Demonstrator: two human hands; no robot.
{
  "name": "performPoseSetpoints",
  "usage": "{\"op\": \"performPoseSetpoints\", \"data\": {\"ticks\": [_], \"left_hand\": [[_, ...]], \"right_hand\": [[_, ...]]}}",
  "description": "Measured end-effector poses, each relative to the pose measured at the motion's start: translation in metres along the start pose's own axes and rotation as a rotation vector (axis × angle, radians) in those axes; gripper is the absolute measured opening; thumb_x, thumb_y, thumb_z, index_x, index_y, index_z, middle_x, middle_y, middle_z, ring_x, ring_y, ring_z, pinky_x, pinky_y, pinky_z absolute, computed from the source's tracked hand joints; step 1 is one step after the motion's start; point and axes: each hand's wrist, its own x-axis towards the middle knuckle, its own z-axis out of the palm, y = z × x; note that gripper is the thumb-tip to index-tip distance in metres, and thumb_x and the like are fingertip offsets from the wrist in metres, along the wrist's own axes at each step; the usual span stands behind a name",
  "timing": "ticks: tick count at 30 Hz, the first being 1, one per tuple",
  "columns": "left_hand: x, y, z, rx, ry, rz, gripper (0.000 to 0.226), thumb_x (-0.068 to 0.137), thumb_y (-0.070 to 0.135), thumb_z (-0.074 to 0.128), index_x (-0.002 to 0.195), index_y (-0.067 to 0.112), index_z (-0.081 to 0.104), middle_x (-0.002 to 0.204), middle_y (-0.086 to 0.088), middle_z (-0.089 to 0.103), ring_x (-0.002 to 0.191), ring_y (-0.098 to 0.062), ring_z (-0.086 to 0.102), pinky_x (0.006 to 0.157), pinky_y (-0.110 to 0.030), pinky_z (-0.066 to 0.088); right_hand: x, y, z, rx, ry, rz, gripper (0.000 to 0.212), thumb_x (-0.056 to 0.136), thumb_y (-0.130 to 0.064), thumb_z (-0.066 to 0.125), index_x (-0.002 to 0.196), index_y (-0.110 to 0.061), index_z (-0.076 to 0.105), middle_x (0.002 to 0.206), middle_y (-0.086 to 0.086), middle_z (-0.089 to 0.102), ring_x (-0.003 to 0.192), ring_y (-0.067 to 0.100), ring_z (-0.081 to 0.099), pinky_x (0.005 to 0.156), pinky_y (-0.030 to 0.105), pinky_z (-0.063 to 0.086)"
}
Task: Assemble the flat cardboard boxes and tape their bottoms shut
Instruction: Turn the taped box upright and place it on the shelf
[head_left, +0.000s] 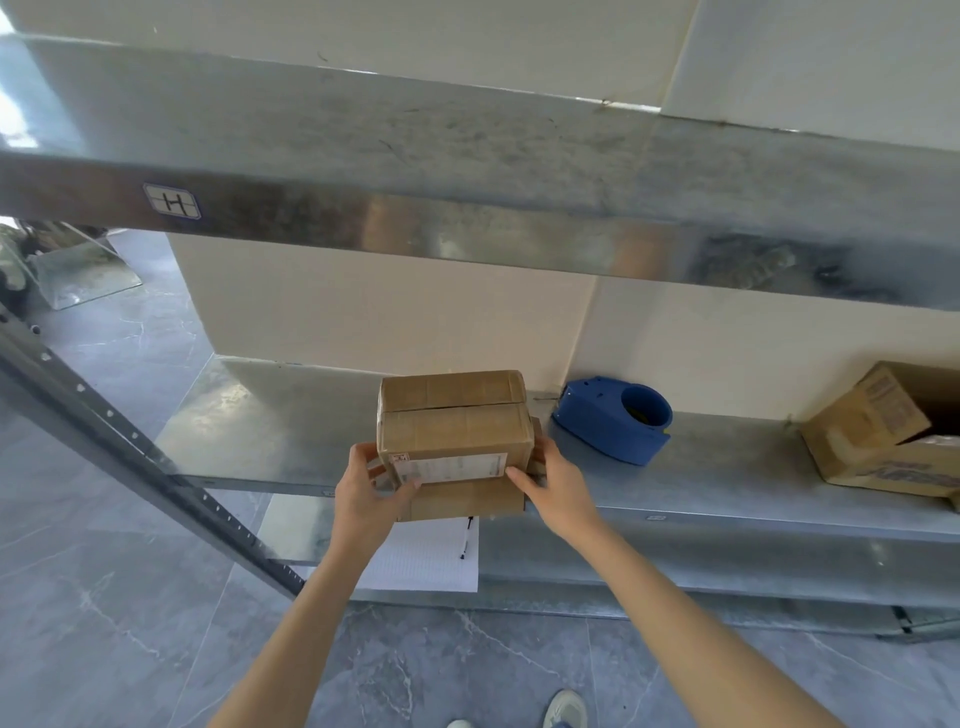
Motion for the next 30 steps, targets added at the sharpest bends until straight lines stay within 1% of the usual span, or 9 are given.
{"op": "performPoseSetpoints", "data": {"ticks": [2, 5, 8, 13, 17, 19, 21, 26, 30], "left_hand": [[-0.002, 0.003, -0.001, -0.028, 0.002, 0.022, 0.047, 0.080, 0.016, 0.082, 0.109, 0.030, 0.048, 0.111, 0.010, 0.063, 0.103, -0.008, 0.061, 0.088, -0.029, 0.053], [-0.008, 0.008, -0.010, -0.059, 0.012, 0.082, 0.040, 0.084, 0.022, 0.077, 0.107, 0.041, 0.051, 0.114, 0.013, 0.063, 0.106, -0.005, 0.061, 0.094, -0.033, 0.051], [-0.010, 0.014, -0.021, -0.130, 0.004, 0.099, 0.039, 0.088, 0.027, 0.073, 0.122, 0.032, 0.056, 0.118, 0.013, 0.064, 0.112, -0.009, 0.061, 0.102, -0.040, 0.048], [-0.015, 0.039, -0.032, -0.289, -0.027, 0.111, 0.049, 0.086, 0.053, 0.068, 0.129, 0.034, 0.054, 0.124, 0.014, 0.064, 0.112, 0.001, 0.060, 0.096, -0.026, 0.049], [-0.013, 0.053, -0.042, -0.341, -0.032, 0.121, 0.071, 0.076, 0.066, 0.062, 0.136, 0.032, 0.047, 0.132, 0.010, 0.059, 0.118, 0.002, 0.056, 0.088, -0.011, 0.046], [-0.010, 0.057, -0.044, -0.311, -0.024, 0.115, 0.068, 0.076, 0.061, 0.065, 0.135, 0.035, 0.046, 0.134, 0.009, 0.057, 0.121, -0.004, 0.056, 0.093, -0.015, 0.045], [-0.008, 0.057, -0.044, -0.259, 0.005, 0.110, 0.066, 0.076, 0.057, 0.070, 0.134, 0.038, 0.045, 0.136, 0.008, 0.056, 0.123, -0.011, 0.054, 0.102, -0.029, 0.044], [-0.003, 0.052, -0.038, -0.153, 0.035, 0.130, 0.081, 0.065, 0.048, 0.081, 0.133, 0.040, 0.038, 0.130, 0.015, 0.050, 0.118, -0.012, 0.053, 0.089, -0.021, 0.048], [0.006, 0.049, -0.027, 0.112, 0.175, 0.134, 0.090, 0.068, 0.040, 0.088, 0.138, 0.038, 0.030, 0.132, 0.008, 0.046, 0.112, -0.010, 0.049, 0.089, -0.031, 0.046]], "right_hand": [[-0.002, -0.004, -0.003, 0.030, 0.018, 0.018, 0.047, 0.093, -0.037, 0.066, 0.134, -0.027, 0.045, 0.123, -0.012, 0.061, 0.117, 0.011, 0.059, 0.094, 0.021, 0.046], [-0.009, -0.016, -0.013, 0.100, 0.042, 0.033, 0.041, 0.092, -0.042, 0.065, 0.126, -0.039, 0.041, 0.111, -0.034, 0.053, 0.100, -0.019, 0.054, 0.081, 0.000, 0.040], [-0.015, -0.028, -0.023, 0.174, 0.040, 0.050, 0.034, 0.093, -0.046, 0.063, 0.121, -0.039, 0.046, 0.107, -0.034, 0.056, 0.097, -0.028, 0.050, 0.075, -0.003, 0.039], [-0.018, -0.050, -0.027, 0.357, 0.042, 0.060, 0.035, 0.096, -0.049, 0.055, 0.125, -0.030, 0.055, 0.118, -0.019, 0.063, 0.112, -0.007, 0.056, 0.084, 0.008, 0.042], [-0.020, -0.064, -0.028, 0.429, 0.044, 0.031, 0.036, 0.092, -0.058, 0.047, 0.121, -0.040, 0.055, 0.117, -0.024, 0.060, 0.109, -0.015, 0.051, 0.095, 0.014, 0.038], [-0.019, -0.068, -0.030, 0.444, 0.044, 0.019, 0.060, 0.086, -0.065, 0.046, 0.137, -0.033, 0.048, 0.135, -0.019, 0.053, 0.122, -0.009, 0.046, 0.110, 0.024, 0.034], [-0.017, -0.073, -0.030, 0.441, 0.052, 0.031, 0.078, 0.085, -0.065, 0.051, 0.151, -0.029, 0.033, 0.150, -0.014, 0.040, 0.133, 0.001, 0.037, 0.113, 0.028, 0.028], [-0.013, -0.076, -0.025, 0.353, 0.081, -0.015, 0.082, 0.089, -0.041, 0.069, 0.154, -0.029, 0.021, 0.155, -0.004, 0.036, 0.142, 0.018, 0.036, 0.117, 0.047, 0.033], [-0.014, -0.078, -0.018, 0.321, 0.115, -0.076, 0.085, 0.088, -0.025, 0.074, 0.152, -0.034, 0.019, 0.156, -0.006, 0.031, 0.141, 0.019, 0.035, 0.115, 0.049, 0.035]]}}
